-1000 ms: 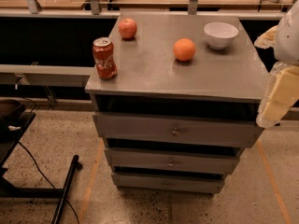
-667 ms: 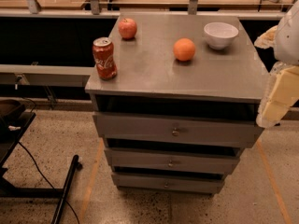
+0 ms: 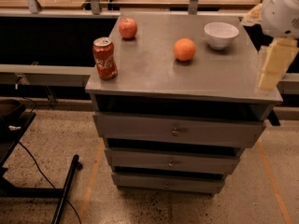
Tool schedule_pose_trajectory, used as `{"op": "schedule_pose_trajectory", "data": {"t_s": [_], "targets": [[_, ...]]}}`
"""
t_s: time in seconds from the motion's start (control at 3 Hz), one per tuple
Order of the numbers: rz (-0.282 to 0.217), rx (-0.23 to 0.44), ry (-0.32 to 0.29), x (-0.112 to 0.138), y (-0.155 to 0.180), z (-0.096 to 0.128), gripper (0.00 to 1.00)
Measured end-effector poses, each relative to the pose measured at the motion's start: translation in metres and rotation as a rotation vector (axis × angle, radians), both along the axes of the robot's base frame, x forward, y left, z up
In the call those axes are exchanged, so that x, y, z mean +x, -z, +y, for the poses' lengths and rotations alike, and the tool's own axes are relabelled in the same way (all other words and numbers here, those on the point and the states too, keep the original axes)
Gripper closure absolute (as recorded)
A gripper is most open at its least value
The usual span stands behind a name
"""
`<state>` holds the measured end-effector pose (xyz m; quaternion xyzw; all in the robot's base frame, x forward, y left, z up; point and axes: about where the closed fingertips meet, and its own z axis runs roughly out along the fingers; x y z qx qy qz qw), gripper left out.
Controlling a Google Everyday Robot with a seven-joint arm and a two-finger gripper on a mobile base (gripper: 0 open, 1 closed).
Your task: Move orange near coke can
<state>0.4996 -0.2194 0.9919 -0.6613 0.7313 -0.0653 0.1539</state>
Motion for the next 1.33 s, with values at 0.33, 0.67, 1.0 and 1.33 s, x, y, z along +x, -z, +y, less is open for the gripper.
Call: {"op": "schedule_pose_trajectory", "data": {"t_s": [0.33,0.67,1.0,1.33], "targets": [[0.006,-0.072,-0.131,0.067,0.006,0.008,0.00],[-0.023,-0.121,-0.214,0.143,0.018,0.027,0.00],[-0.083,-0.122,-0.224,0.205,0.030,0.040,0.00],[-0.108,-0.074,-0.232,0.251,0.059,0.062,0.00]]}}
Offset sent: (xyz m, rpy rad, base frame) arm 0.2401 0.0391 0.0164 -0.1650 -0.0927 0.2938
